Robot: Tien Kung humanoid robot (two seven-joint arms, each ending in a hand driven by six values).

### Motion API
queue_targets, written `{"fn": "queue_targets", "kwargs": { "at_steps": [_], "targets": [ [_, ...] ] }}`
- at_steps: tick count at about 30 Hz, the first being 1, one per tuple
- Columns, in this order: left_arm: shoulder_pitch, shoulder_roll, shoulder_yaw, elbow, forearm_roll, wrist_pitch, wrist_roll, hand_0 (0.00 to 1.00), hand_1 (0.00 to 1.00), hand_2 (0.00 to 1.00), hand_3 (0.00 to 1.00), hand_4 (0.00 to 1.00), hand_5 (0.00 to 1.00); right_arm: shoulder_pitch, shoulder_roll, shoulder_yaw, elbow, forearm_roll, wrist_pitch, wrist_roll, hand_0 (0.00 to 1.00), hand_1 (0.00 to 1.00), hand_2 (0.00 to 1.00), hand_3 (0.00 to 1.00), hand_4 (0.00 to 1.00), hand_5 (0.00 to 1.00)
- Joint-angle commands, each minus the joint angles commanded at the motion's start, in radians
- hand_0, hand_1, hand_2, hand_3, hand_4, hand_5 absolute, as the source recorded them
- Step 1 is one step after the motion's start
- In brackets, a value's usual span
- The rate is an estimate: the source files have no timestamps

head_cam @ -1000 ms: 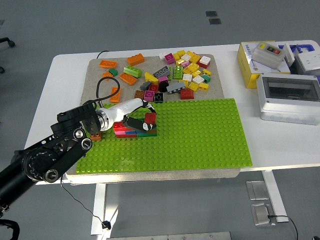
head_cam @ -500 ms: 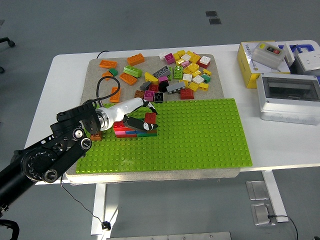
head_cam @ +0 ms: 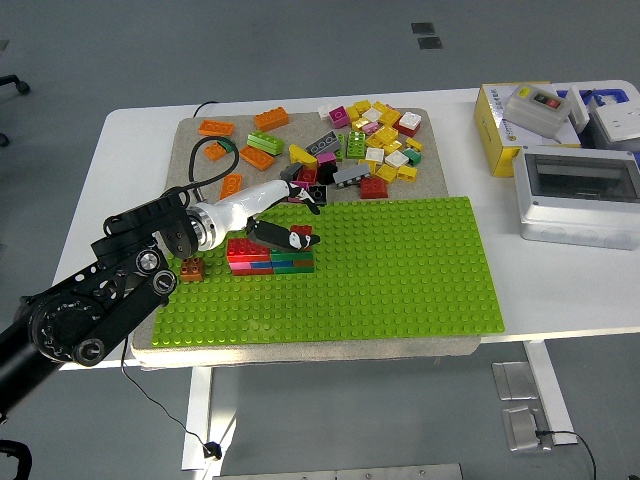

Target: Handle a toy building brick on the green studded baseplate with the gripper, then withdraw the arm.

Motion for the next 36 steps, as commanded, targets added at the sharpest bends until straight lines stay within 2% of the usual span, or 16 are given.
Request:
{"fn": "queue_targets", "kwargs": {
  "at_steps": [4,6,18,25,36],
  "targets": [
    [0.017,0.028,-0.015,-0.067,0.007,-0.019,0.033,0.961,0.963,0.936,0.723,0.79,0.429,-0.003,0.0,0.009,0.0,-0.007,0.0,-0.001,0.705,0.635,0.414,0.74,0.579,0.998],
    [0.024,0.036,-0.016,-0.081,0.005,-0.025,0.042,0.961,0.963,0.938,0.715,0.804,0.45,-0.004,0.0,0.013,0.0,-0.01,0.0,-0.002,0.705,0.636,0.413,0.74,0.579,0.998],
    [0.06,0.063,-0.015,-0.069,0.0,-0.03,0.047,0.965,0.964,0.938,0.709,0.815,0.471,-0.007,0.002,0.026,0.0,-0.023,0.002,-0.002,0.705,0.635,0.413,0.739,0.578,0.998],
    [0.074,0.075,-0.025,-0.081,0.003,-0.031,0.048,0.966,0.965,0.939,0.708,0.817,0.477,-0.008,0.0,0.024,0.0,-0.017,0.001,0.0,0.706,0.636,0.414,0.739,0.579,0.998],
    [0.078,0.075,-0.027,-0.094,0.001,-0.027,0.044,0.966,0.965,0.937,0.705,0.828,0.499,-0.006,-0.001,0.025,0.0,-0.016,0.0,-0.001,0.705,0.637,0.412,0.738,0.579,0.998]
  ]
}}
